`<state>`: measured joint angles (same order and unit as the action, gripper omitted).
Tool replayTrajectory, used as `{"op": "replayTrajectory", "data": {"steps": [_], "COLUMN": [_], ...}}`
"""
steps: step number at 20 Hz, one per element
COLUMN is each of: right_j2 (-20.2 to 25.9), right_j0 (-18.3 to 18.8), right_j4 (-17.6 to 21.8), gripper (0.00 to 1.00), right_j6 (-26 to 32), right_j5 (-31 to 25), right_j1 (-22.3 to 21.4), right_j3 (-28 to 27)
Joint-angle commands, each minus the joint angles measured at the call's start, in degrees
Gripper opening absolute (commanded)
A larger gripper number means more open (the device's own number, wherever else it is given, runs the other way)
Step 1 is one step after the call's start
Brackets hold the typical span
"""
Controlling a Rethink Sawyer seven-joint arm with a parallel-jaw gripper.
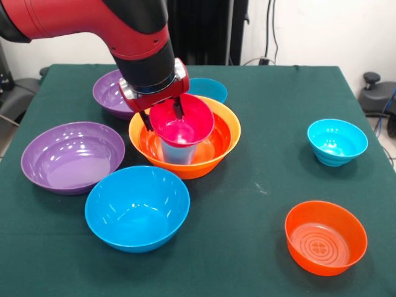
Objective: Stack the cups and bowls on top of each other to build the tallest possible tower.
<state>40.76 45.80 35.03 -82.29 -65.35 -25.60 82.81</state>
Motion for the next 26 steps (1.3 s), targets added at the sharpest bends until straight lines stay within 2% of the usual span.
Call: {"op": "replayTrajectory", "data": {"steps": [1,7,26], "right_j2": [1.3,1.1,-2.5], "right_j0": [-0.7,-0.7,-1.6], "right_j4": [3.0,3.0,8.1], "gripper": [1.0,1.0,1.0], "right_j6": [13.8,13.3,13.2], "right_j5": [2.2,2.0,-0.9], "right_j1": [1.1,0.8,-1.5], "right_j3": [1.2,1.3,0.1]}}
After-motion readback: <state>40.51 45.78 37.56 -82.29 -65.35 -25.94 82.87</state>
